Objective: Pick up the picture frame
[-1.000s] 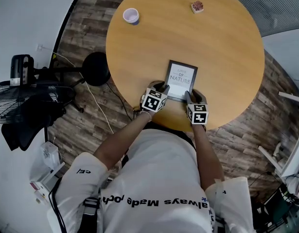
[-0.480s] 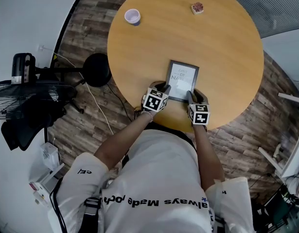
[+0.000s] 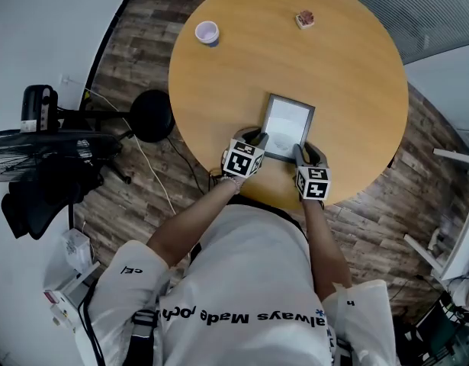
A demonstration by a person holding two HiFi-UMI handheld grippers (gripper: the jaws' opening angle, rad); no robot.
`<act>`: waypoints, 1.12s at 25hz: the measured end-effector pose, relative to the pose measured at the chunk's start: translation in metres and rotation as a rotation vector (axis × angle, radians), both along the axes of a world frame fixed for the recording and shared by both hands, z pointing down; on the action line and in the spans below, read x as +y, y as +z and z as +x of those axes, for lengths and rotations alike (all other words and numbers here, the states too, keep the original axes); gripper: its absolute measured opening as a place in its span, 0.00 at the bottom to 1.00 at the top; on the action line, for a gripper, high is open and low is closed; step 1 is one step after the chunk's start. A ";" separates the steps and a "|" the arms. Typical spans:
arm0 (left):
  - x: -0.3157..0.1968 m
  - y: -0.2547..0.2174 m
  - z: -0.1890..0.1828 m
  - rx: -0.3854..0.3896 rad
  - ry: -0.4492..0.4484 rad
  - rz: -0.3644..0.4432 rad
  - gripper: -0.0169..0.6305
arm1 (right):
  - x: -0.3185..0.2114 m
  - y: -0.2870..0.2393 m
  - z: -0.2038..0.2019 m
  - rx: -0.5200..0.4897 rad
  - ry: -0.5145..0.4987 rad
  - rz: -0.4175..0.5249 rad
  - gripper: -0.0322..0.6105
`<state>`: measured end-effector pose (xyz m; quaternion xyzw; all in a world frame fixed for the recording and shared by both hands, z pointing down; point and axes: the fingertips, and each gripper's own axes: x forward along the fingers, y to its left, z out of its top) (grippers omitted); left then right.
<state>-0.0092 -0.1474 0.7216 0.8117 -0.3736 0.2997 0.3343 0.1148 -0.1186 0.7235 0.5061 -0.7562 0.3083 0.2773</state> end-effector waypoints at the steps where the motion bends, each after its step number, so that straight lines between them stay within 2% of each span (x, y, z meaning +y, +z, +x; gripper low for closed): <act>1: -0.001 -0.003 0.000 0.002 -0.002 0.004 0.19 | -0.001 -0.003 0.000 0.000 0.002 0.005 0.23; 28: -0.009 -0.095 -0.011 0.047 -0.031 0.161 0.18 | -0.007 -0.096 -0.010 0.020 0.016 0.179 0.23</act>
